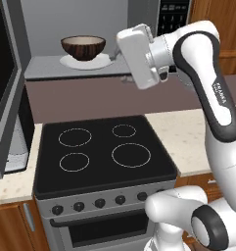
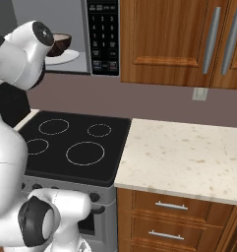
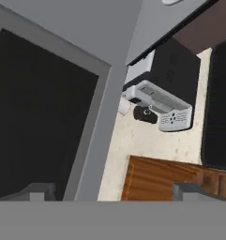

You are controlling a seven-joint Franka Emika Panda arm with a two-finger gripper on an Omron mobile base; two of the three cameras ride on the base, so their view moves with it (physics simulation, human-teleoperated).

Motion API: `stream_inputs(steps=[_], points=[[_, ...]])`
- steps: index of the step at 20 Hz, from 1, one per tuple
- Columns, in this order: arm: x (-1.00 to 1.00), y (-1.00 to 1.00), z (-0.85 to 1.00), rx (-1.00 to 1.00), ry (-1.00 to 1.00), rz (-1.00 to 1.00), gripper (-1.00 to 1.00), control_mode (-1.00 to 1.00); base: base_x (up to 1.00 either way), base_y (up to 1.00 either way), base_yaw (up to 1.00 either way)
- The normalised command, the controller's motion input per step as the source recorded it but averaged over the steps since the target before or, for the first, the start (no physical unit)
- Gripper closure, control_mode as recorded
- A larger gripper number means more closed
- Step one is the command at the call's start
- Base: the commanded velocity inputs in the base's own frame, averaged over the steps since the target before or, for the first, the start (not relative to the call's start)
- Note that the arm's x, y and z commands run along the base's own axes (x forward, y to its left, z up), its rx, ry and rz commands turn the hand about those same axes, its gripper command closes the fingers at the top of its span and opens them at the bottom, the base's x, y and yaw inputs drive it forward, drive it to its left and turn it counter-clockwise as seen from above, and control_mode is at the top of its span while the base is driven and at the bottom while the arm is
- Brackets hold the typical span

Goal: The microwave is finished heating the shrimp and lemon wedge. Take the bowl containing the food and place it on the dining counter.

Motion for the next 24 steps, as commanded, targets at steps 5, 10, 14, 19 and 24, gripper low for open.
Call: stream_inputs(steps=[5,10,14,19,24], points=[[0.59,-1.00,-0.05,0.00,0.00,-0.24,-1.00,-1.00,0.00,0.00,0.00],[0.87,-0.63,0.03,0.00,0.01,-0.44,-1.00,-1.00,0.00,0.00,0.00],[0.26,-0.11,0.09,0.00,0.03,-0.08,-1.00,-1.00,0.00,0.00,0.00],[0.41,0.26,0.00,0.00,0.03,-0.09,-1.00,-1.00,0.00,0.00,0.00],[0.54,0.39,-0.02,0.00,0.00,-0.12,-1.00,-1.00,0.00,0.00,0.00]])
